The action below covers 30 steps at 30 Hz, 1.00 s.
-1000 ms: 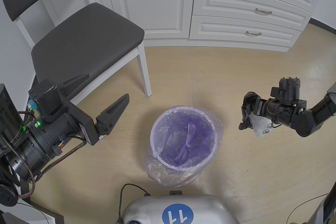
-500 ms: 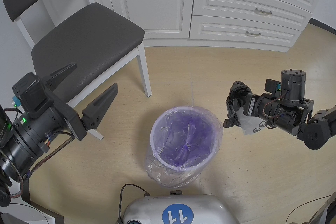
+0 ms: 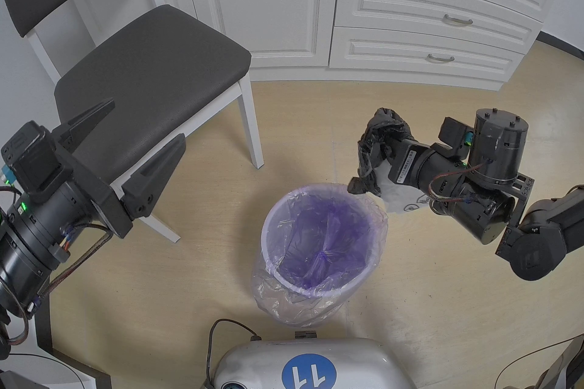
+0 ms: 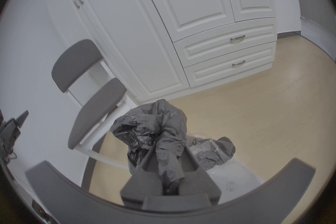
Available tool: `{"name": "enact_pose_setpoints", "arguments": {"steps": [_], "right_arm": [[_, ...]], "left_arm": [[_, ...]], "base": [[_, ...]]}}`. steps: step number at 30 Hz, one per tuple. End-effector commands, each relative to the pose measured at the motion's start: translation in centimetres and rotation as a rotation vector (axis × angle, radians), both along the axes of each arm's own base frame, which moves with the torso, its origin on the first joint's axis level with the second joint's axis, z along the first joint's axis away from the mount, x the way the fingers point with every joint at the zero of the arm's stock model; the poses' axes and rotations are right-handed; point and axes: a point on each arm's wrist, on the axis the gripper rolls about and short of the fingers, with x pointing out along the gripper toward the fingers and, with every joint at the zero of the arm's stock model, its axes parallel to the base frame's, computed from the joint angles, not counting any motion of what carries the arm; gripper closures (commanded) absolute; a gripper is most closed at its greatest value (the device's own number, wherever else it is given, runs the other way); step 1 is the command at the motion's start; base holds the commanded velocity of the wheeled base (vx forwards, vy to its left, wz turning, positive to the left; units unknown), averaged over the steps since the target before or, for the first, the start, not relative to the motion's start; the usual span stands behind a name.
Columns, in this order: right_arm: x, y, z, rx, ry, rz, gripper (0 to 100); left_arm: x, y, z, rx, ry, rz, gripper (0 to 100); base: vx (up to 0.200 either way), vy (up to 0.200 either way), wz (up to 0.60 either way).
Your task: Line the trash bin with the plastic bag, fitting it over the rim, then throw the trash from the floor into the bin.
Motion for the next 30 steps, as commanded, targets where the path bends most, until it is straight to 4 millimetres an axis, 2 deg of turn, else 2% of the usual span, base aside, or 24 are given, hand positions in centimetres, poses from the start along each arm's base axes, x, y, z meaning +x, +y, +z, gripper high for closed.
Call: {"name": "enact_pose_setpoints", "arguments": {"steps": [1, 5, 11, 18, 23, 26, 30], "right_arm": [[0.2, 1.7, -1.0, 0.031, 0.006, 0.011, 100], [0.6, 2.7, -1.7, 0.160, -0.007, -0.015, 100], [0.6, 3.4, -2.2, 0.214, 0.040, 0.012, 100], [1.8, 3.9, -1.6, 0.322, 0.096, 0.020, 100], [3.5, 4.0, -1.1, 0.478, 0.275, -0.001, 100], [4.5, 4.0, -1.7, 0.533, 0.366, 0.002, 100], [6.7, 5.0, -5.9, 0.510, 0.460, -0.019, 100]], "left_arm": [[-0.3, 0.2, 0.2, -0.008, -0.010, 0.001, 0], [-0.3, 0.3, 0.3, -0.008, -0.013, 0.001, 0], [-0.4, 0.3, 0.5, -0.011, -0.024, 0.002, 0], [-0.6, 0.5, 0.5, 0.017, -0.043, 0.012, 0], [-0.9, 0.8, 0.7, 0.010, -0.053, 0.014, 0], [-1.0, 0.8, 0.7, 0.009, -0.055, 0.014, 0], [-1.0, 0.8, 0.8, 0.009, -0.056, 0.013, 0]], "base": [[0.000, 0.000, 0.00], [0.000, 0.000, 0.00], [0.000, 0.000, 0.00], [0.000, 0.000, 0.00], [0.000, 0.000, 0.00], [0.000, 0.000, 0.00], [0.000, 0.000, 0.00]]}}
